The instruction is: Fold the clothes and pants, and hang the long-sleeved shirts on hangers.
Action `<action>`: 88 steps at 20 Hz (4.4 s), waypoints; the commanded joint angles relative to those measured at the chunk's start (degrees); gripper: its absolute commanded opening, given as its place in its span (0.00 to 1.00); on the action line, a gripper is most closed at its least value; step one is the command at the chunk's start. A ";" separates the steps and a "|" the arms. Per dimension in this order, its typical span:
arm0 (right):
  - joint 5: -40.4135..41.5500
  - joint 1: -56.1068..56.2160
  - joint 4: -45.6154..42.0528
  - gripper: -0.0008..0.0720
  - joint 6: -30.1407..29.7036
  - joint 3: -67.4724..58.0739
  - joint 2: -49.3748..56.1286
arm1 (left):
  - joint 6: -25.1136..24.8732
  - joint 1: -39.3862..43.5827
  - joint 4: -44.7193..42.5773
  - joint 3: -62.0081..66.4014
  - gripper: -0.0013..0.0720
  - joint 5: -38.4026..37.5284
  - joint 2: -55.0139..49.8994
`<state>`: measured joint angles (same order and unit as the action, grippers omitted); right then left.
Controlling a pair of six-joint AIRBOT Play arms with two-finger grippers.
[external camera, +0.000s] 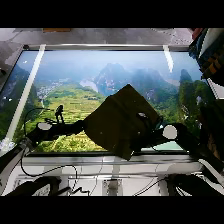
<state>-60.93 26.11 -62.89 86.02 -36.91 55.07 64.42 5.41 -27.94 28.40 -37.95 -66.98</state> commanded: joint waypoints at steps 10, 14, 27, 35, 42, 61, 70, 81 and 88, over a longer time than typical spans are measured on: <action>10.69 -19.02 -23.06 0.25 14.01 -7.13 1.49 | 28.13 0.11 -37.68 -7.50 0.04 -18.95 31.12; 5.88 -33.33 -1.01 0.10 -2.80 -7.13 7.50 | 29.94 0.31 -36.83 -11.82 0.04 -27.36 40.33; 8.70 -36.04 31.19 0.84 -18.32 -7.15 30.71 | 29.92 0.31 -33.92 -12.94 0.04 -27.78 45.75; 8.81 -28.11 25.73 0.44 -20.79 -18.69 35.47 | 29.92 0.31 -33.90 -12.98 0.04 -24.72 45.51; 20.00 -20.98 20.02 0.05 -18.97 -31.12 37.13 | 32.83 0.31 -33.09 -12.98 0.04 -16.96 45.11; 18.93 -23.39 14.88 0.66 -16.24 -50.05 42.80 | 17.77 10.43 -16.61 -10.14 0.04 8.74 16.15; -33.24 -34.23 5.11 0.05 -16.44 -48.09 35.32 | 16.55 10.62 -43.52 -0.48 0.04 -3.72 16.35; -9.31 -30.71 15.78 0.81 -19.65 5.14 15.15 | 16.55 10.62 -43.39 -0.48 0.04 -3.96 16.37; -2.38 -30.71 30.49 0.82 -22.75 9.11 15.89 | 16.52 9.77 -46.34 -0.26 0.96 -9.09 16.50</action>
<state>-66.85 -4.64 -37.39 64.49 -29.56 71.26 80.99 15.70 -71.94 27.99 -43.86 -50.59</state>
